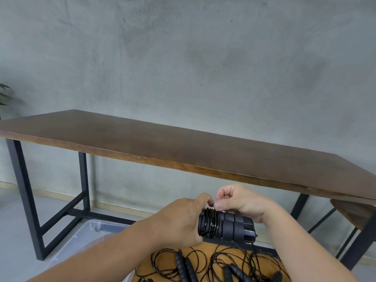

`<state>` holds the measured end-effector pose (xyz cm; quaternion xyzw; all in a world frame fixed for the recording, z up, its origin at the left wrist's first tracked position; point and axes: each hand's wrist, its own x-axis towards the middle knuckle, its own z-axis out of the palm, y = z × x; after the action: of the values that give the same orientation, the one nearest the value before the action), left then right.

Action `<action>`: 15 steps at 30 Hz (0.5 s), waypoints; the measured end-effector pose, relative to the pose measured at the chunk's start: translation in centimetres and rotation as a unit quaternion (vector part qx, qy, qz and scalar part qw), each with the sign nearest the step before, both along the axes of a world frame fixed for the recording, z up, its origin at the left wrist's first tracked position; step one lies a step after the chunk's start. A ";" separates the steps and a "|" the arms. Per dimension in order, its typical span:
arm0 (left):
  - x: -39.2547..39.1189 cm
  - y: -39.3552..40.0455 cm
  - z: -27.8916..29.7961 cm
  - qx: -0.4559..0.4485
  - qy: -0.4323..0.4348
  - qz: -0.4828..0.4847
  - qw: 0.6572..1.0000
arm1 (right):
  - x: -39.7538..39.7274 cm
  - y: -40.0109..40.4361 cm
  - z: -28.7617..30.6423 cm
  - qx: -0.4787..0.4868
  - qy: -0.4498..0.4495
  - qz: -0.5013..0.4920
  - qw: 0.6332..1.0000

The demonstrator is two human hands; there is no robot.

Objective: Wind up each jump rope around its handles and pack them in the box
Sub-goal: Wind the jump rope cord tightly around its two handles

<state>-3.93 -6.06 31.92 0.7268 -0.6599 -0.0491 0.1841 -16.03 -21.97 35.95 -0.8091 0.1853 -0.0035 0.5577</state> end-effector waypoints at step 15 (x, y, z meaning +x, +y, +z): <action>0.4 -0.1 0.0 -0.051 0.180 0.066 0.980 | 1.1 3.1 -6.1 0.308 -0.188 -0.201 0.911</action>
<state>-3.57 -6.17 31.92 0.7377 -0.5681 -0.1335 0.3395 -14.92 -18.91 29.84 -0.5275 0.2273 -0.2106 0.7910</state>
